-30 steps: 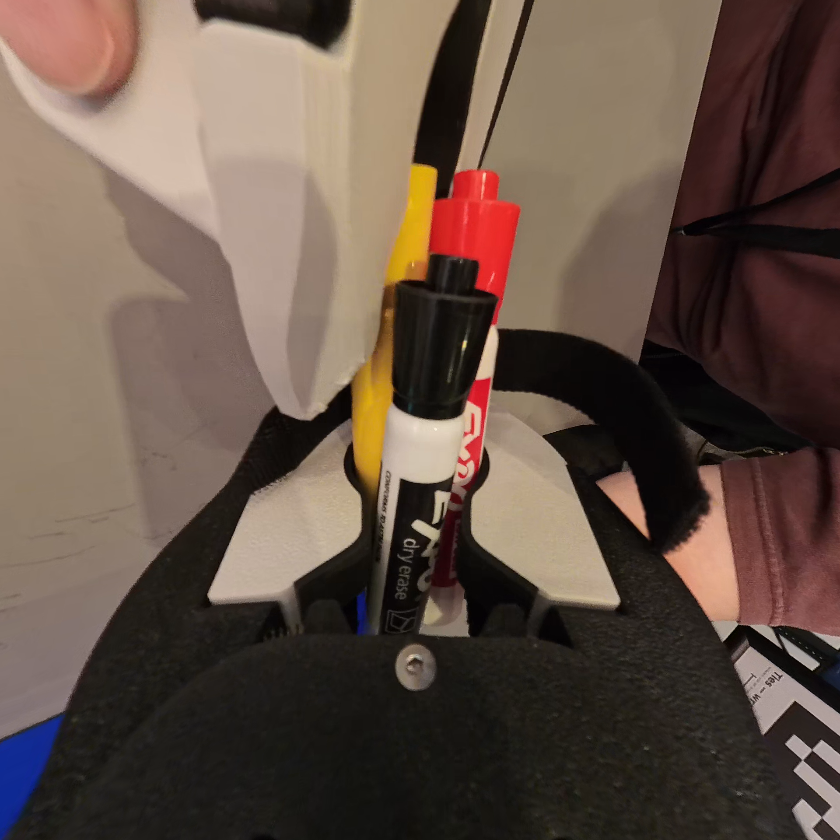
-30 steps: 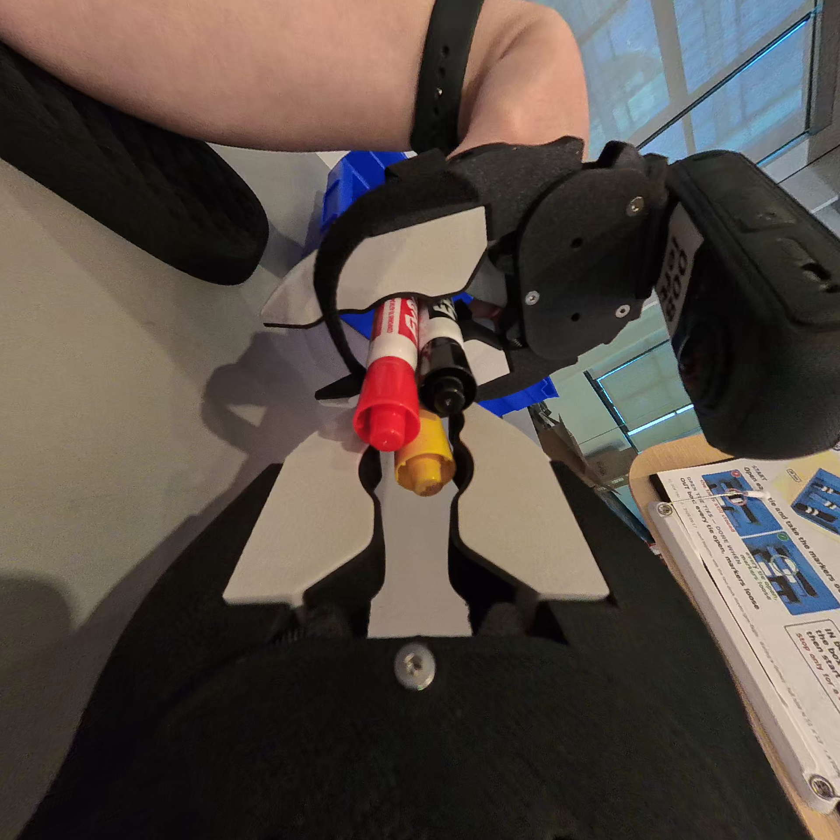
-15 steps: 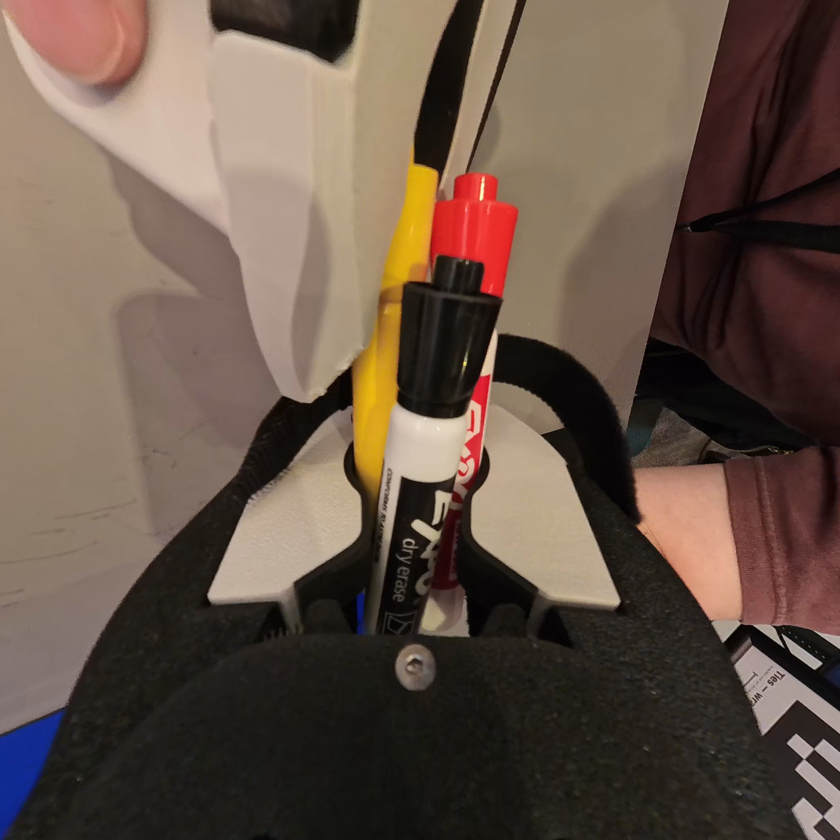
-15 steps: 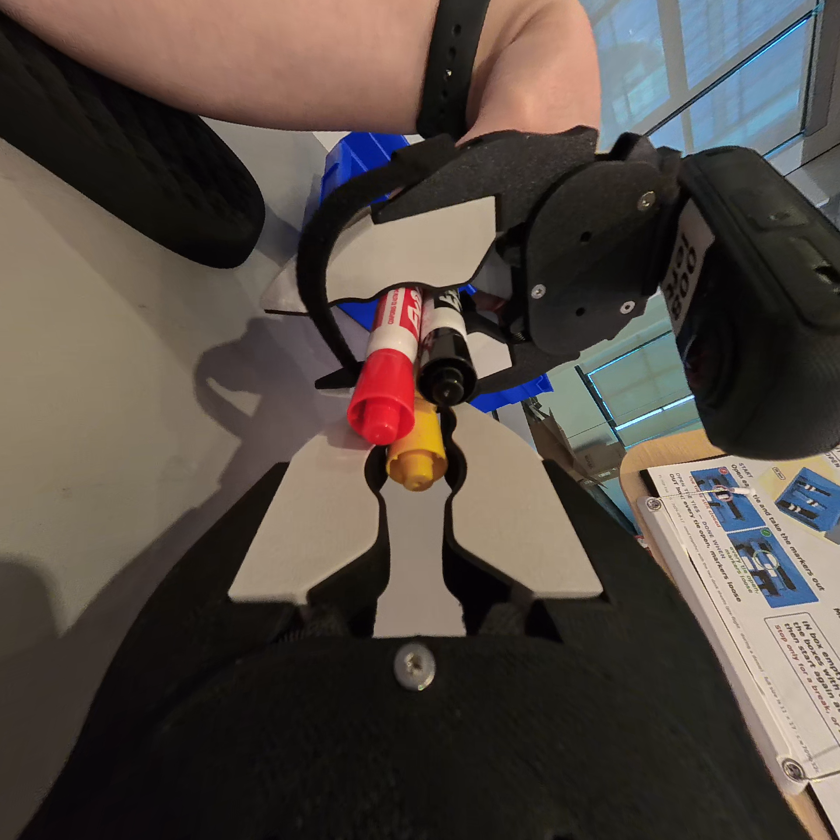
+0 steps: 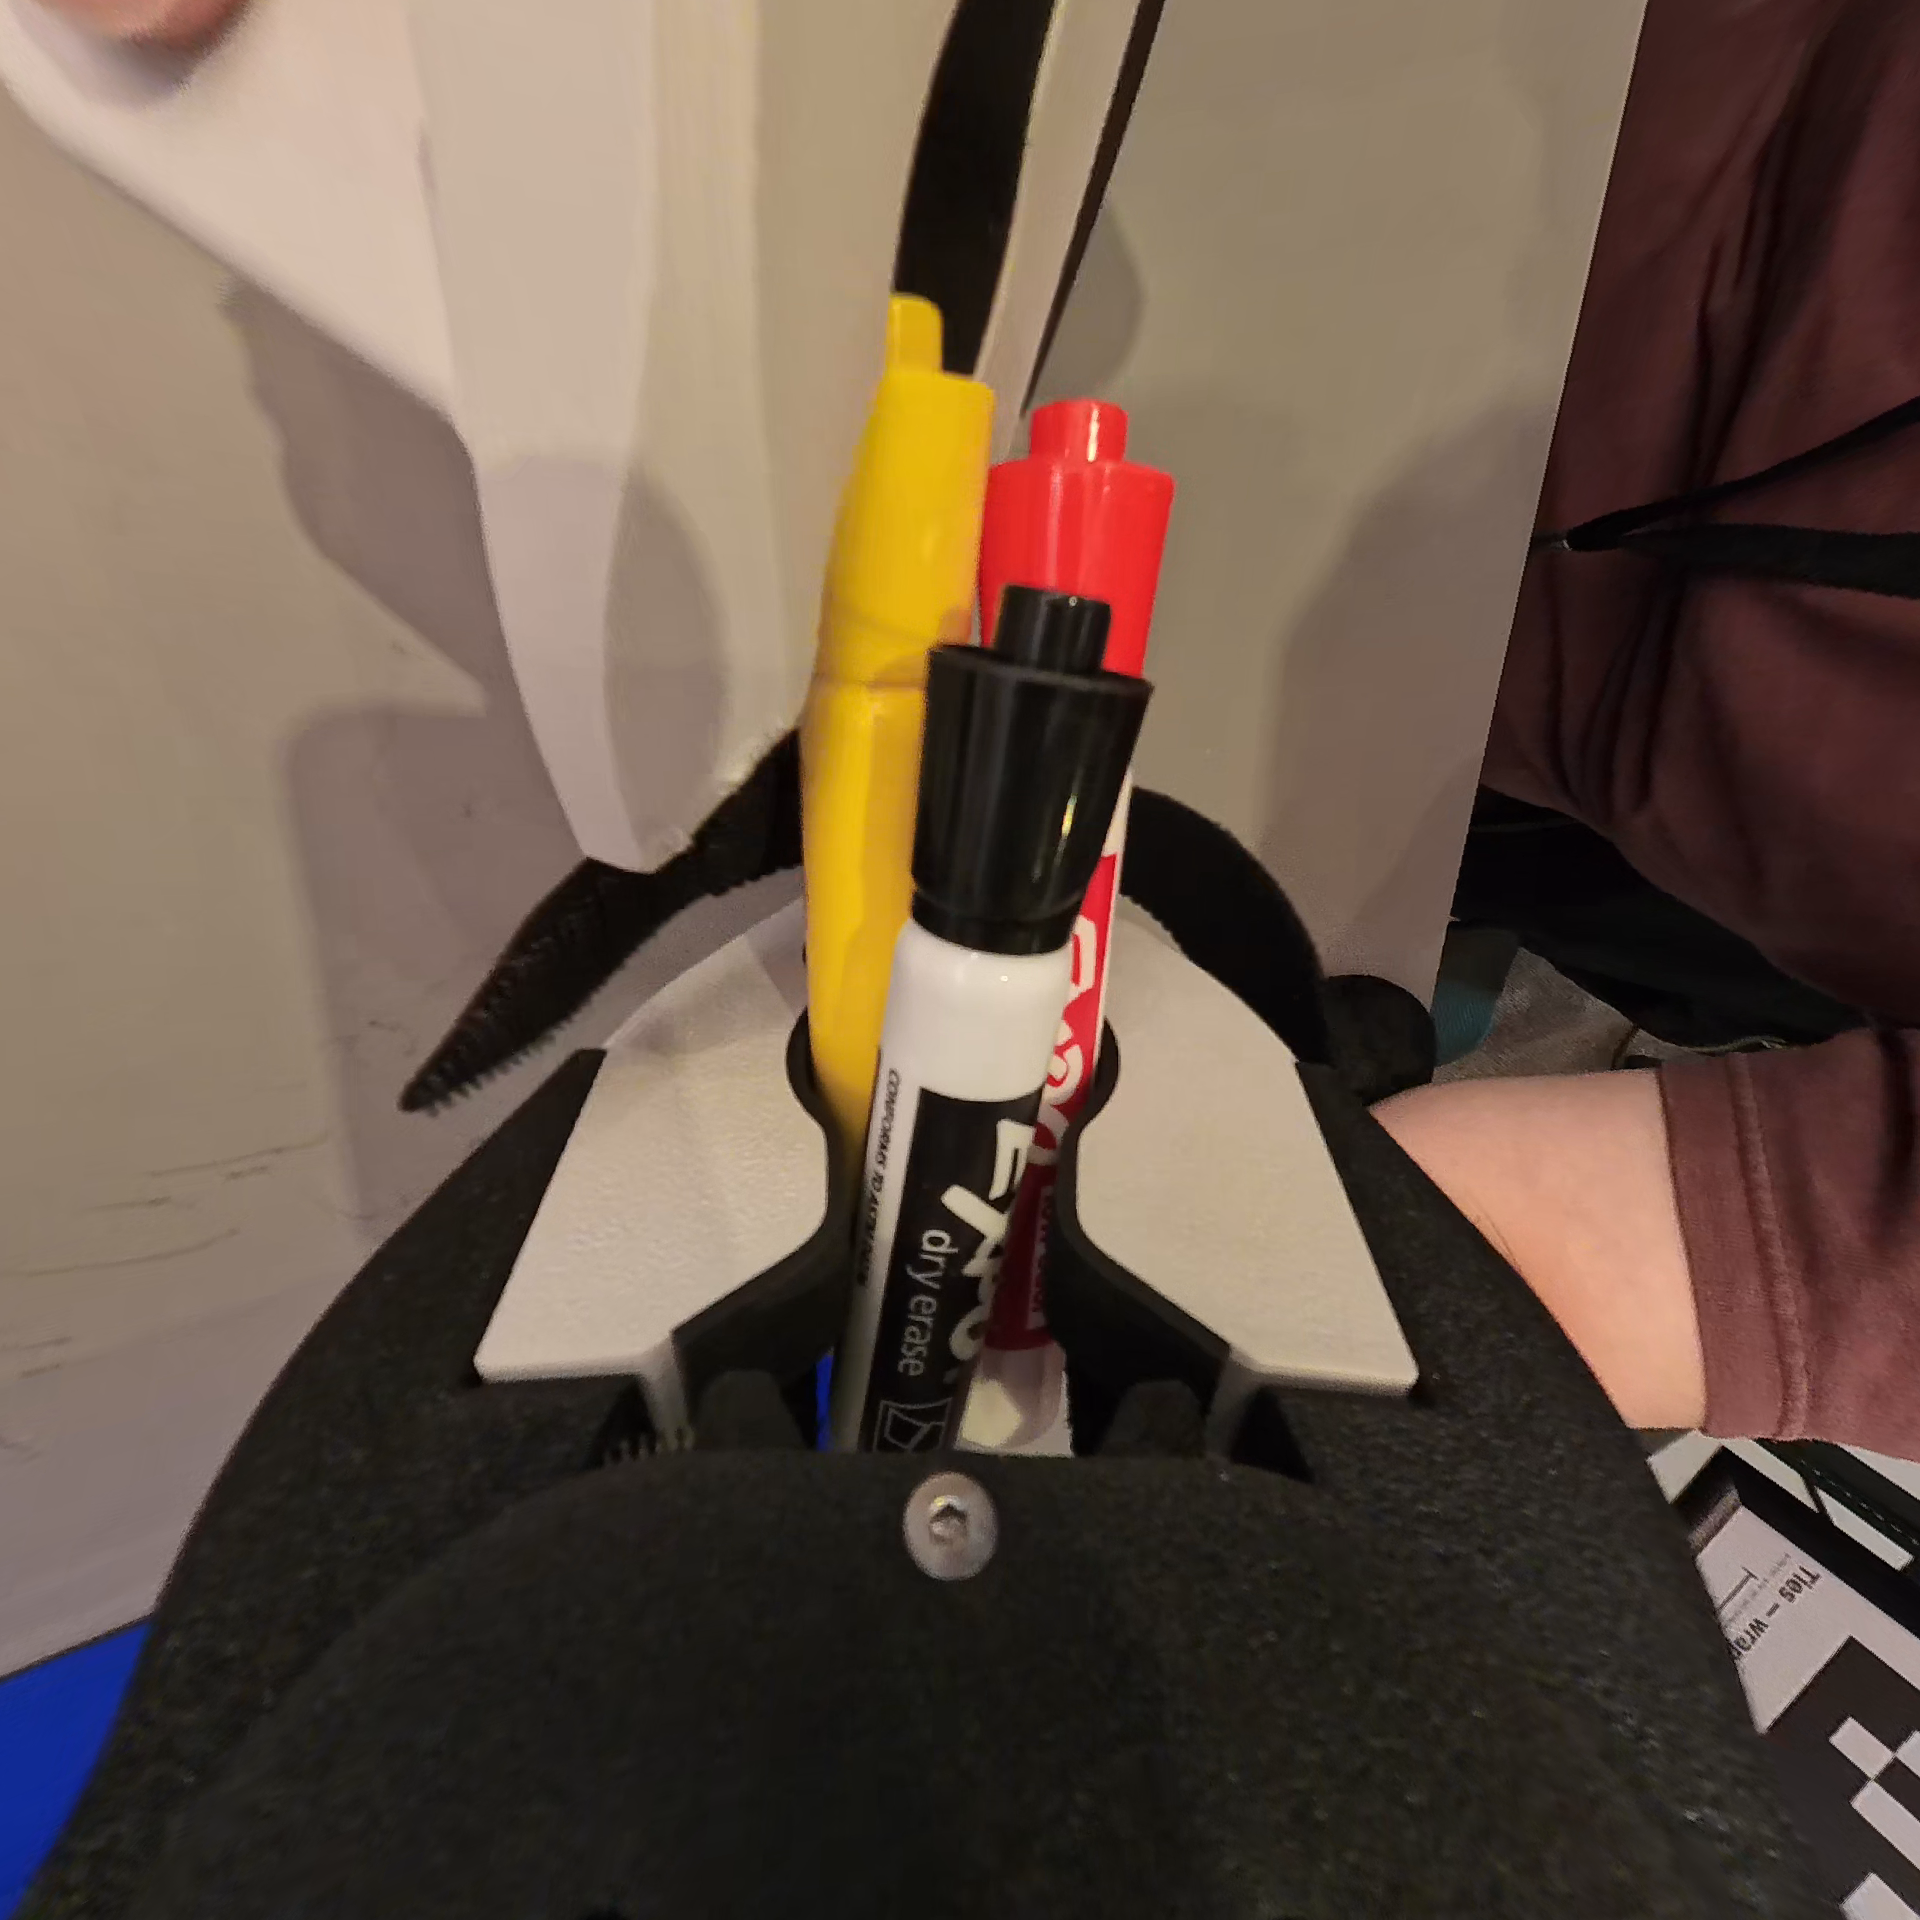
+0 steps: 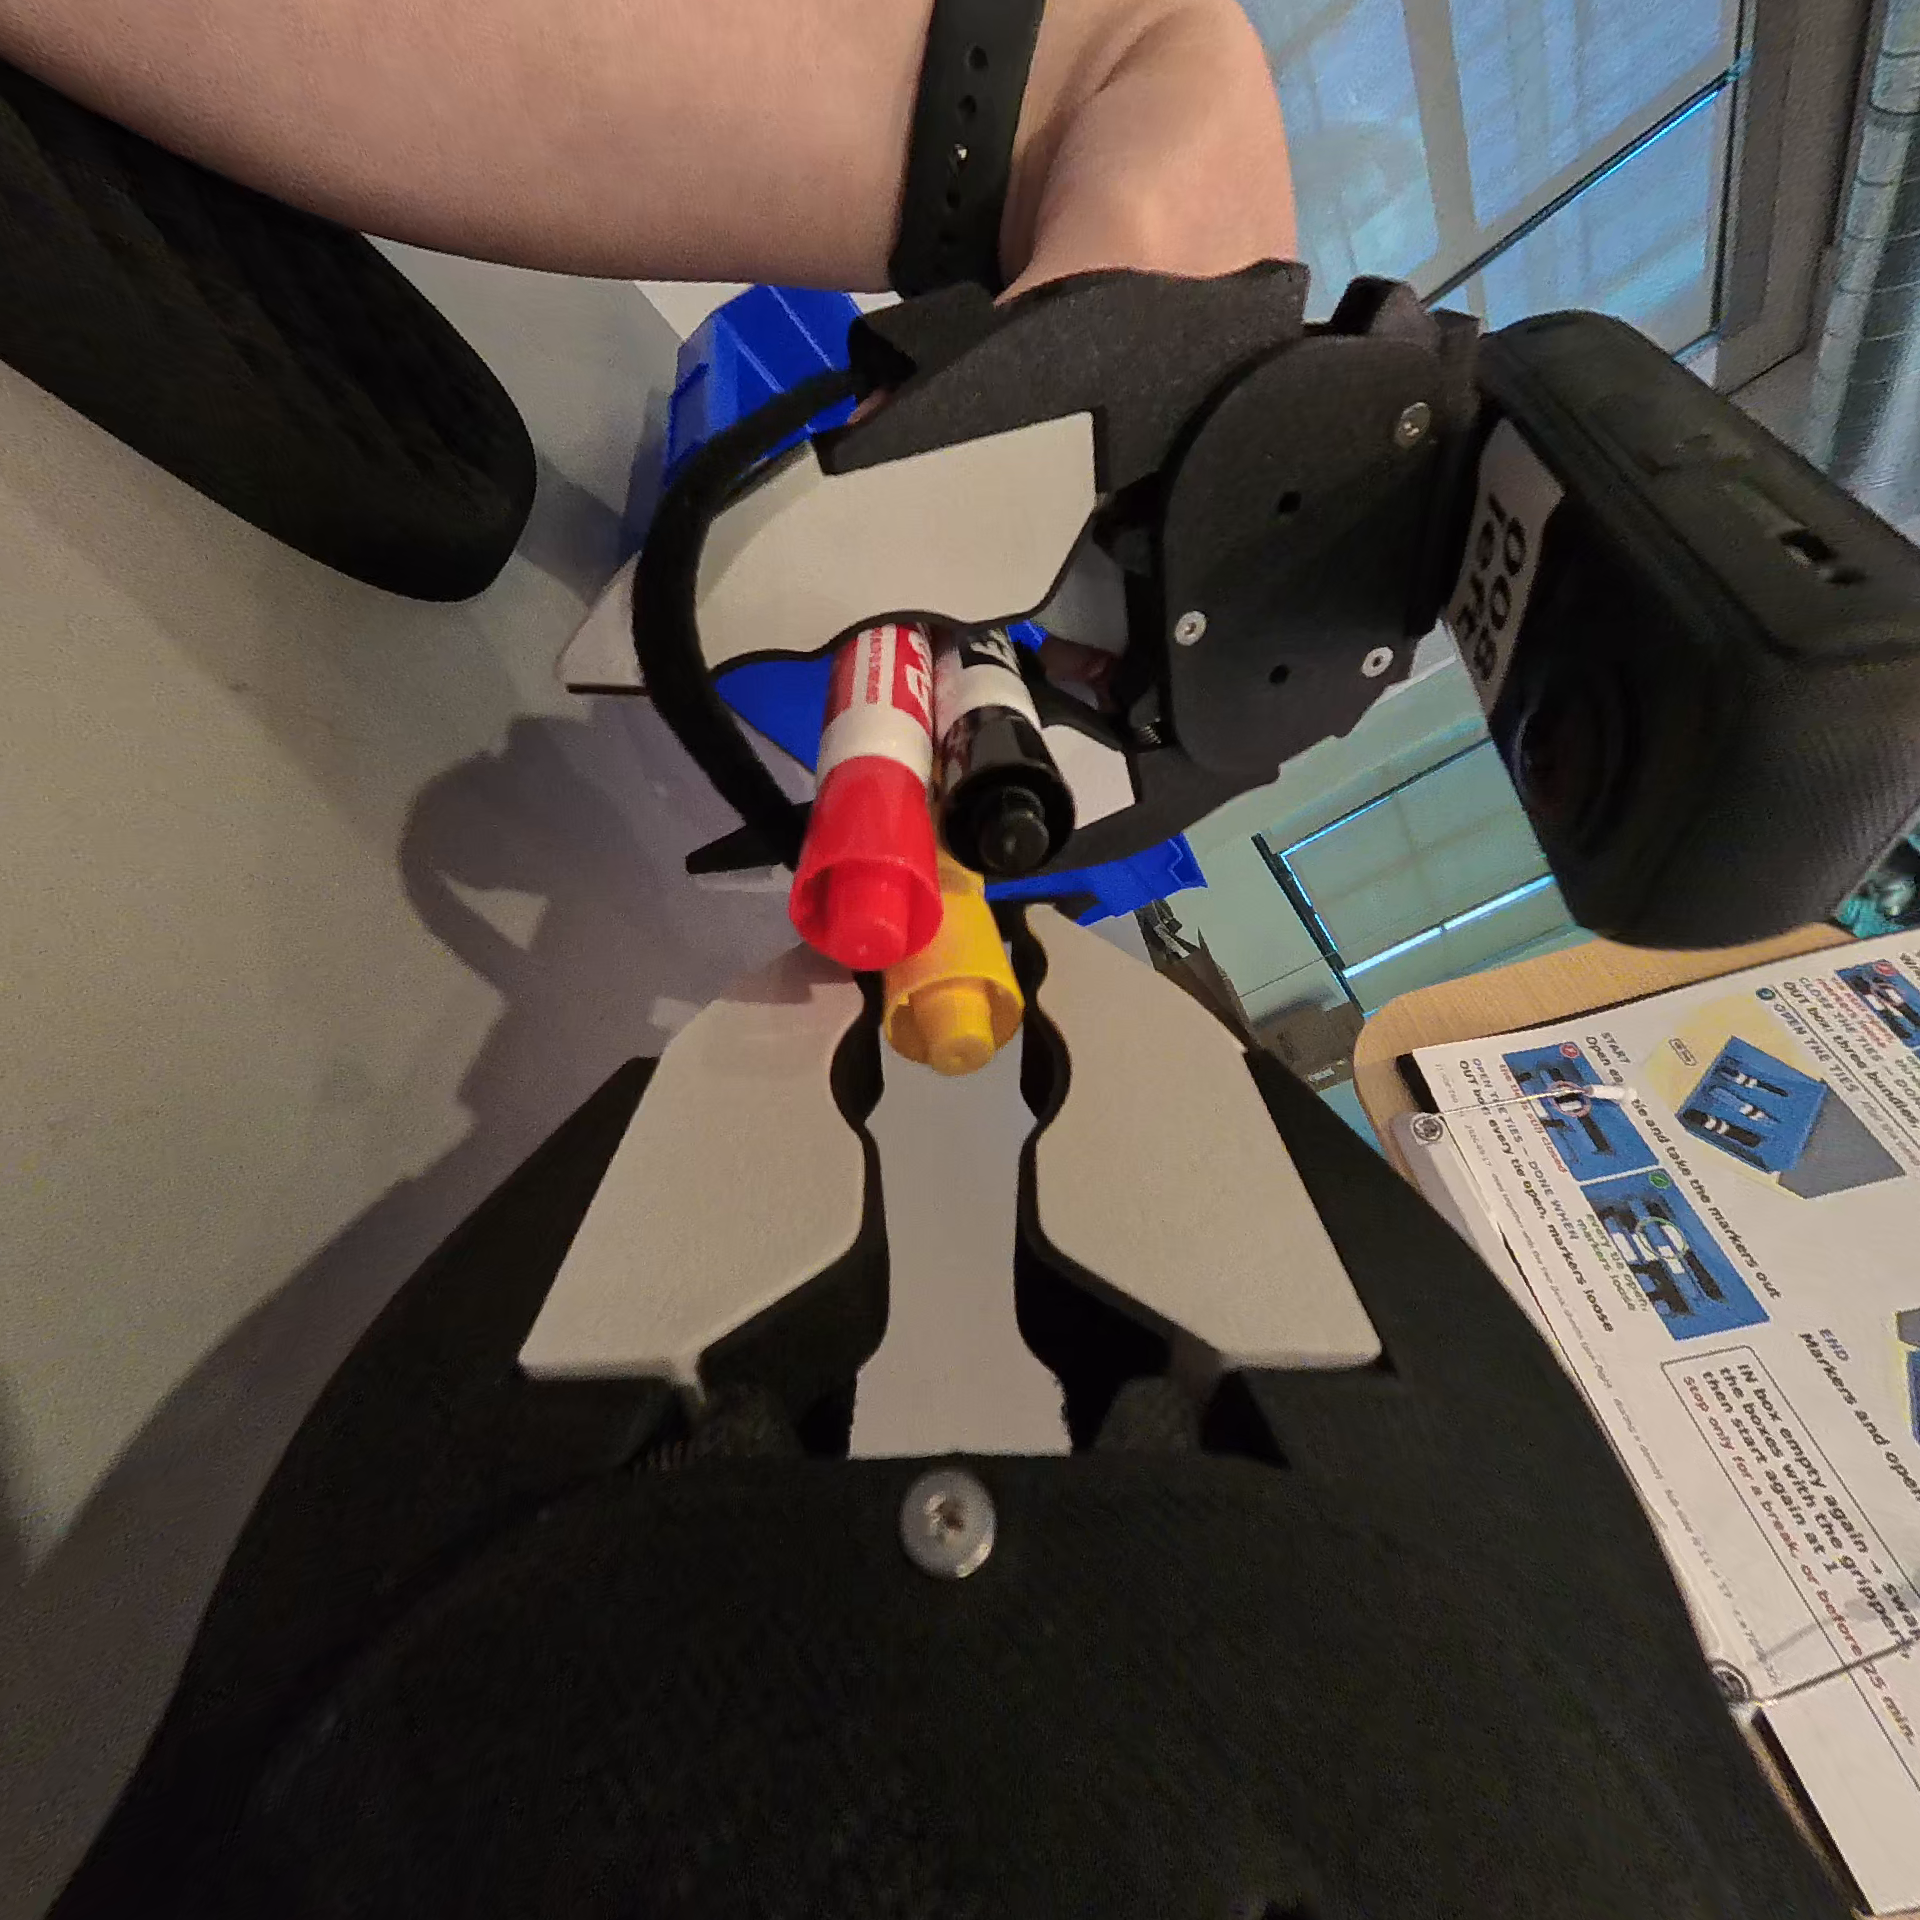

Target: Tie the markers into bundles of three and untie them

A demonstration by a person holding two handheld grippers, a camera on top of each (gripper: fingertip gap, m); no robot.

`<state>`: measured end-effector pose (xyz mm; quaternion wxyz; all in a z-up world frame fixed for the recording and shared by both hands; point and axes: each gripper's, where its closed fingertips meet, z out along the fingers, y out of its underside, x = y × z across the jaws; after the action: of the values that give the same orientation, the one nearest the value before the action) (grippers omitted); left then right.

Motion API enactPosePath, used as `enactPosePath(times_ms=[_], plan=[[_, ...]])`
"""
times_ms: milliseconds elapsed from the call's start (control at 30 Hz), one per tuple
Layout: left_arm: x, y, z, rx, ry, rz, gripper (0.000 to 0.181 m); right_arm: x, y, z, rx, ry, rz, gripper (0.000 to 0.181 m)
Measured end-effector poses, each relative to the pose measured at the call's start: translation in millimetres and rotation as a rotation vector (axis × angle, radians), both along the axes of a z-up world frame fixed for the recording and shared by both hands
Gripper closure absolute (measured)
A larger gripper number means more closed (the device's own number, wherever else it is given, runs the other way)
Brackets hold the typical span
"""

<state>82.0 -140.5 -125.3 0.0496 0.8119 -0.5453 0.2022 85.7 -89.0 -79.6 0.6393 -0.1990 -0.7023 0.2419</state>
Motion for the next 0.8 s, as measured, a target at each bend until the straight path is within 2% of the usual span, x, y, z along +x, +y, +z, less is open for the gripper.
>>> enactPosePath(times_ms=[233, 433, 567, 800], plan=[[-6, 2, 5, 0.029, -0.009, 0.015, 0.139, 6, 17, 2, 0.006, -0.008, -0.040, 0.168], [-16, 14, 8, 0.098, -0.008, 0.065, 0.139, 14, 36, -14, 0.087, -0.107, -0.090, 0.175], [-27, 29, 4, 0.158, 0.047, 0.119, 0.139, 22, 56, -23, 0.127, -0.156, -0.143, 0.178], [-39, 47, -8, 0.231, 0.152, 0.136, 0.139, 39, 98, -34, 0.117, -0.236, -0.246, 0.178]])
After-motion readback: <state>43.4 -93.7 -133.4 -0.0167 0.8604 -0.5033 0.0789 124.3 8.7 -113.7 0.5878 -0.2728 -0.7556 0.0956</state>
